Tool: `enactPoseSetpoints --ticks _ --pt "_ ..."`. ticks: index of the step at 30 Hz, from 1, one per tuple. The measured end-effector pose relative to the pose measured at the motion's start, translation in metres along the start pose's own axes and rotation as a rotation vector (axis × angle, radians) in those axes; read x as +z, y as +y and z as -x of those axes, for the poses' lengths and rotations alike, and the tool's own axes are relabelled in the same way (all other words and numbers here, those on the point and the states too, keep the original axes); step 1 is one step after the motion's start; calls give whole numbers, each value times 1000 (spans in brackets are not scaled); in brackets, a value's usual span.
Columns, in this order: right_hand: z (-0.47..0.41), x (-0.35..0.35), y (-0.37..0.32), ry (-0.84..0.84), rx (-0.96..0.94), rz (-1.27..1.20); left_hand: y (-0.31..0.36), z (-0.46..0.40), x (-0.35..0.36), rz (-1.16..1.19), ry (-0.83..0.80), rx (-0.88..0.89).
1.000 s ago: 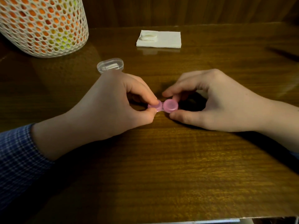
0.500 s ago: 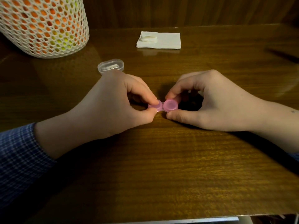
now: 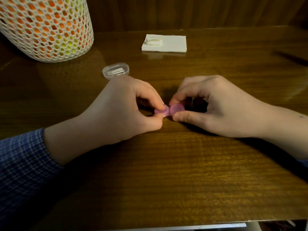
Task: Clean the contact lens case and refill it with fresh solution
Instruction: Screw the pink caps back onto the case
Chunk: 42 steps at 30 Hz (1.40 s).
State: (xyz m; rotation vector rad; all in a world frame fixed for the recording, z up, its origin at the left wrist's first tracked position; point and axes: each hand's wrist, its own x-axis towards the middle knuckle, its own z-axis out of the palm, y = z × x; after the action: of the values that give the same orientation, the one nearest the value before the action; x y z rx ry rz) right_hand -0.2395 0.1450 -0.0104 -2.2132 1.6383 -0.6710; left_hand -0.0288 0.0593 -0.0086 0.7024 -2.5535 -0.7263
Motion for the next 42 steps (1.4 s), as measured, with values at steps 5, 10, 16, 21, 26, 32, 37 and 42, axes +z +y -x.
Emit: enactPoseSetpoints --ticks 5,10,16,21,26,32,37,42 --pt "1 -5 1 -60 -24 -38 -1 0 -1 -6 -7 -1" --pt "2 -10 4 -13 -14 -71 -3 0 1 5 4 10" --pt "2 -6 7 42 -45 -103 -5 0 1 18 6 4" --pt "3 -7 9 28 -40 -130 -5 0 2 27 8 14" --pt "4 -7 9 33 -35 -134 -6 1 2 24 12 12" --pt "4 -9 7 31 -32 -132 -5 0 2 10 17 22" --pt "4 -10 7 23 -33 -131 -3 0 1 22 16 26" --pt "4 -7 5 54 -27 -114 -4 0 1 13 5 26"
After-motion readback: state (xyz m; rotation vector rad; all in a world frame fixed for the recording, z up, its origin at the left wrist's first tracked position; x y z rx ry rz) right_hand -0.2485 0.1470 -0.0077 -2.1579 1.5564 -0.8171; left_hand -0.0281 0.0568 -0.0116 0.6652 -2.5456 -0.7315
